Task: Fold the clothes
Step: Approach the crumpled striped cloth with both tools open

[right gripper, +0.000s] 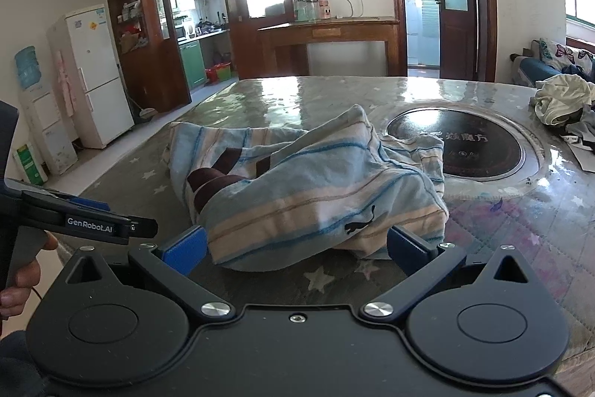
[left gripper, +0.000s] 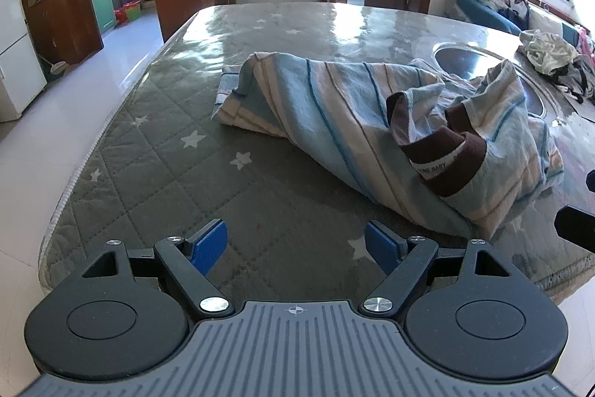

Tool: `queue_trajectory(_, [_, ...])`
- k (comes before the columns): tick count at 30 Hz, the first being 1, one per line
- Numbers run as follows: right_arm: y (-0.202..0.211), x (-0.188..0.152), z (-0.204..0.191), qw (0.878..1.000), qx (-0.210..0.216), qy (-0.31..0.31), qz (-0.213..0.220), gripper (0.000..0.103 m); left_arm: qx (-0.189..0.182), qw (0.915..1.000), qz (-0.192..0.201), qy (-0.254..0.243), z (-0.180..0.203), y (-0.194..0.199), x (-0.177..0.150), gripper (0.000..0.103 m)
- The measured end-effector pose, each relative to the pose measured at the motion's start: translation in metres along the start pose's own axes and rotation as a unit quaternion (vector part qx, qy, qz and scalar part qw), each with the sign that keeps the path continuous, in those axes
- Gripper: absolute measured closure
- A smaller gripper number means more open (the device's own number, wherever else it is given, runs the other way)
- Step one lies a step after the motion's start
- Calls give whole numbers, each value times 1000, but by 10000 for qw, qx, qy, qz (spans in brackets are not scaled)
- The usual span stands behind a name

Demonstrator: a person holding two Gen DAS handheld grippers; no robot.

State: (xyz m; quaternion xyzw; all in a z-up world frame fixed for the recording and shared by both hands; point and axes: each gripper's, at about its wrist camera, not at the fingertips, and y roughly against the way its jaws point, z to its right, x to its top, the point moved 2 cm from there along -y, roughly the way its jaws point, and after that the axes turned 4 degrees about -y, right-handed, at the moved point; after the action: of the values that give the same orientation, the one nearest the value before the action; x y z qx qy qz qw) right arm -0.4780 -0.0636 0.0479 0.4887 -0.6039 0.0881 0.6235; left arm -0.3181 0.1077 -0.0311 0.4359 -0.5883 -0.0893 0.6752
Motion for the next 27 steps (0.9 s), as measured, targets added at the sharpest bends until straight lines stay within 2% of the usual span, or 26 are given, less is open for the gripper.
queue_trajectory(27, [-10, -2, -8, 9994, 201, 94, -252, 0, -209, 9990, -235, -303, 7, -43, 58, 21])
